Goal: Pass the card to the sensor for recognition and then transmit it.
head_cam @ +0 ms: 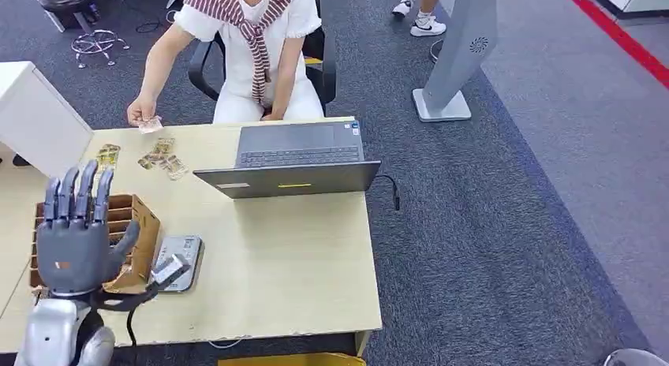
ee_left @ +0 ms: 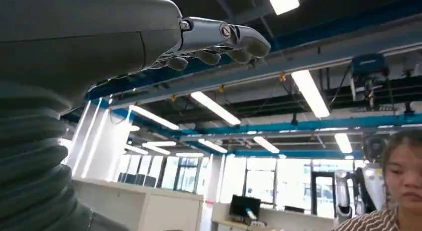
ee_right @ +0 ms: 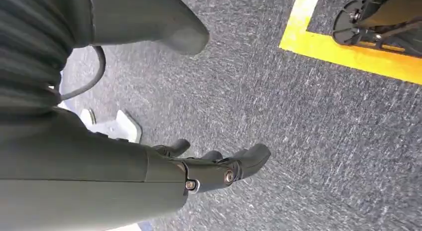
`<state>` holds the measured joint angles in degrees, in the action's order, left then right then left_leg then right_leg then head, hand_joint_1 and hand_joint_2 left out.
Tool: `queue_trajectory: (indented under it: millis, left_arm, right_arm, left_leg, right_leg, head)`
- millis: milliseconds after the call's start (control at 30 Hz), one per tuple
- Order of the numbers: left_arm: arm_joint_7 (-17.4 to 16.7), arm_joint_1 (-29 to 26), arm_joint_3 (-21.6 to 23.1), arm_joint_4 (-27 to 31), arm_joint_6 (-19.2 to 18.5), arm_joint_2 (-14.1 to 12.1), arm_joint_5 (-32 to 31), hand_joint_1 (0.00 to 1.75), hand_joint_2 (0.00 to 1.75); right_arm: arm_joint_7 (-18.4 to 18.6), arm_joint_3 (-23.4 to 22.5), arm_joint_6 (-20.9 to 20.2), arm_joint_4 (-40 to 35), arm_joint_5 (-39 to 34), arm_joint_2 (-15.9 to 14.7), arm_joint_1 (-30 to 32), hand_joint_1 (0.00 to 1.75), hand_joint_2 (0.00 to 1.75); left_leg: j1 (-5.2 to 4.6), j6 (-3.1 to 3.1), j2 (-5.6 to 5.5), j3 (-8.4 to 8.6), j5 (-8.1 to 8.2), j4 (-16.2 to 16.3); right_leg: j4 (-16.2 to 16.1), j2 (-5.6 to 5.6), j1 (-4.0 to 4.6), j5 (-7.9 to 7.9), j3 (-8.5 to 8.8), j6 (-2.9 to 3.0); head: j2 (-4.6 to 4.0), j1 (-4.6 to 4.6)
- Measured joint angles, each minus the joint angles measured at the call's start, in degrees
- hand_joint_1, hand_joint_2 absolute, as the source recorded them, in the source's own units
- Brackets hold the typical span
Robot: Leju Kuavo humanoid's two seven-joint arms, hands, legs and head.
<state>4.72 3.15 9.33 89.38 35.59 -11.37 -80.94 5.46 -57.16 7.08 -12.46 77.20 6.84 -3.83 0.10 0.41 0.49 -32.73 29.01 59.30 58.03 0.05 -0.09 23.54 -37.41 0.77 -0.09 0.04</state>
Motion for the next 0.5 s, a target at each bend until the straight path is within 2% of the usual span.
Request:
queue_trajectory:
  millis: [67,200,267,500]
  left_arm:
    - [1.61,-3.82,-0.02,1.05,3.11,-0.02,0.19,0.00,1.75]
    - [5.22,-9.39,-0.61,1.29,3.75,0.11,1.58,0.00,1.75]
    - [6.29,-10.43,-1.29,1.02,3.82,0.46,1.07,0.00,1.75]
    - [6.29,-10.93,-3.30,-4.92,3.95,1.47,0.02,0.00,1.75]
  right_arm:
    - [0.11,-0.26,0.20,-0.02,-0.02,0.00,0.17,0.00,1.75]
    - [-0.07,-0.70,-0.02,-0.02,0.02,0.00,0.31,0.00,1.75]
    - [-0.37,-1.09,-0.15,-0.04,0.24,0.00,0.31,0.00,1.75]
    - [-0.83,-1.44,-0.57,-0.07,1.22,0.00,0.35,0.00,1.75]
  left_leg:
    - [0.00,0.02,0.00,0.00,0.01,0.00]
    - [-0.01,0.03,-0.02,-0.01,0.01,0.00]
    - [-0.01,0.03,-0.04,-0.01,0.01,0.00]
    - [0.00,0.01,-0.07,0.00,-0.01,0.00]
  right_leg:
    - [-0.01,0.00,0.00,0.02,0.00,-0.01]
    - [-0.03,-0.03,0.00,0.05,0.00,-0.04]
    - [-0.03,-0.07,0.00,0.05,0.01,-0.04]
    - [-0.03,-0.09,0.00,0.02,0.03,-0.03]
  head:
    - [0.02,0.00]
    - [0.02,0.00]
    - [0.00,0.00]
    - [0.00,0.00]
